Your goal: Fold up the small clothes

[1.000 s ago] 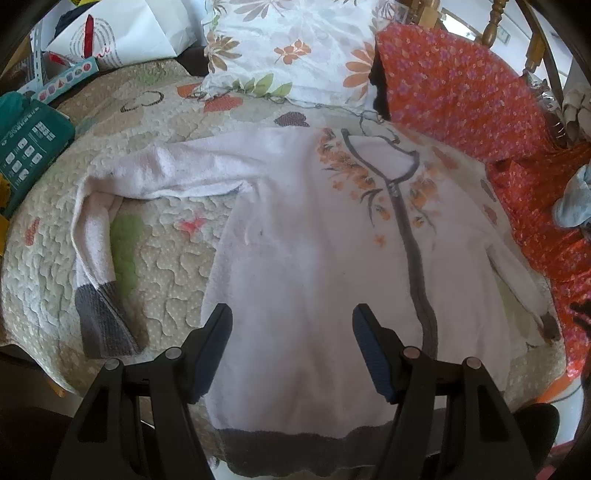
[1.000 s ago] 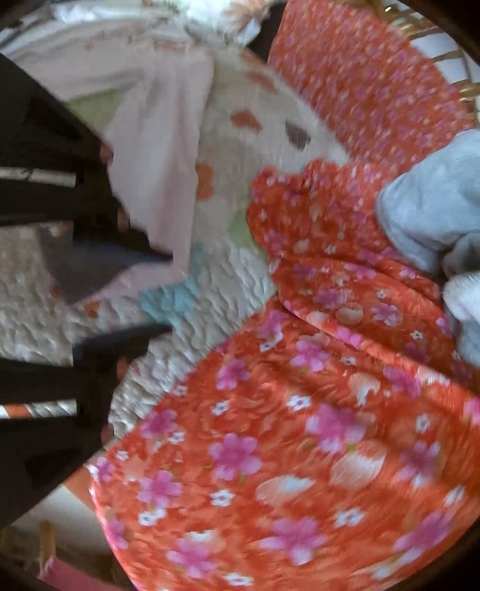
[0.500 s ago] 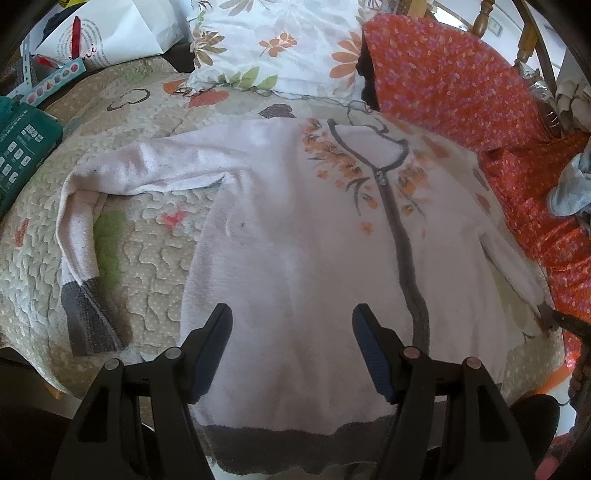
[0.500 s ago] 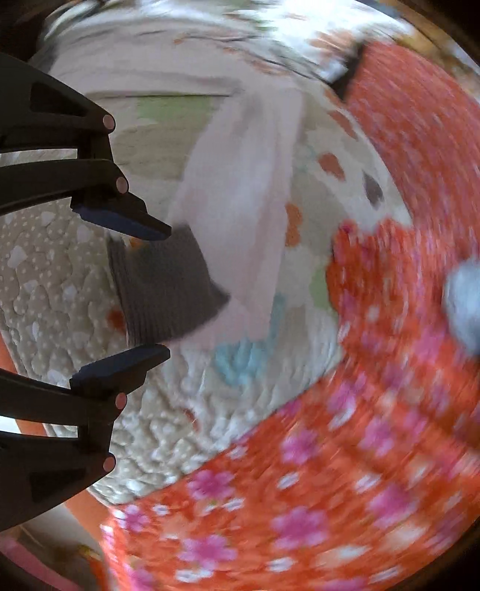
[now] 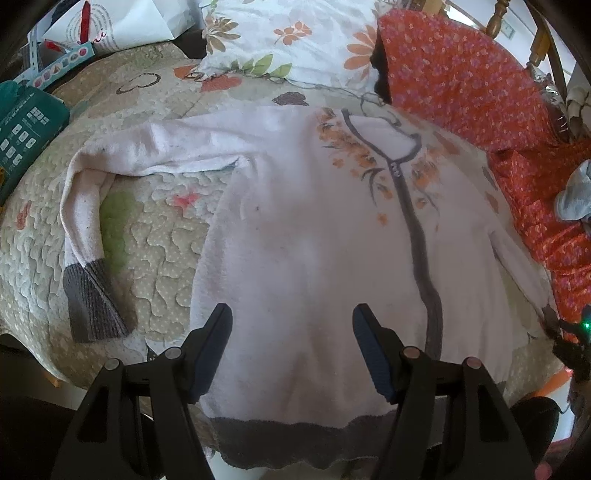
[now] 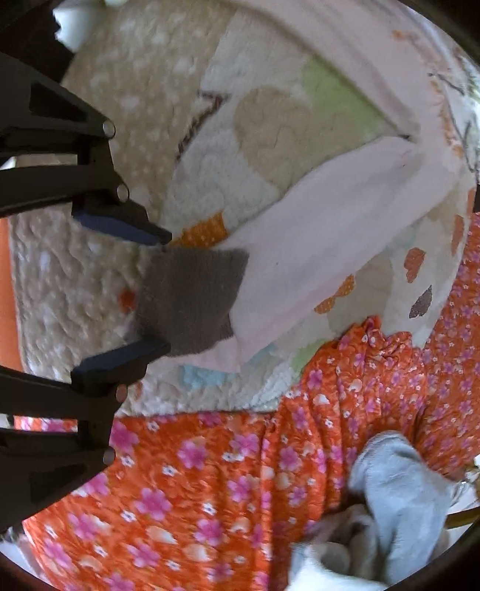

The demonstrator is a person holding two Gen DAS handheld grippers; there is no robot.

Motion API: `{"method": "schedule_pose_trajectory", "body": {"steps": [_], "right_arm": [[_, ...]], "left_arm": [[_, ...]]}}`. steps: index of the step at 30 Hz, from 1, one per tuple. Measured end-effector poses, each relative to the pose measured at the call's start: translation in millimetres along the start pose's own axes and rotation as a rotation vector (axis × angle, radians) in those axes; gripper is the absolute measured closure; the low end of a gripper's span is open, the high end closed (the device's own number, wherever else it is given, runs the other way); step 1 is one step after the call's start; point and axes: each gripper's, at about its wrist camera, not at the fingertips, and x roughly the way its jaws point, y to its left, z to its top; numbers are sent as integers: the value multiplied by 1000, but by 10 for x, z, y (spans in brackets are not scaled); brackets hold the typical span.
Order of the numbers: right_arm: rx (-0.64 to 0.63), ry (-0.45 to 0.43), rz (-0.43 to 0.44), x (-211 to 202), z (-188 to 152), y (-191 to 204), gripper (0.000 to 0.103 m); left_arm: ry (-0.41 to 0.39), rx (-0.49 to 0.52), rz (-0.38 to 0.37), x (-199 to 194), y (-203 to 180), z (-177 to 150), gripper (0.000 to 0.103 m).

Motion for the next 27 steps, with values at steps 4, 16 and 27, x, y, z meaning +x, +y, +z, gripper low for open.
{"method": "schedule_pose_trajectory", "body": {"steps": [4, 16, 27], "right_arm": [[85, -11, 35, 110, 47, 5, 94], [982, -157, 99, -244, -486, -1716, 100], [869, -337, 456, -1012, 906, -642, 100]], "left_arm": [[-7, 5, 1, -28, -45, 23, 36], [-71, 13, 24, -98, 129, 491, 36], [-184, -70, 21, -67, 769, 1273, 35]]}}
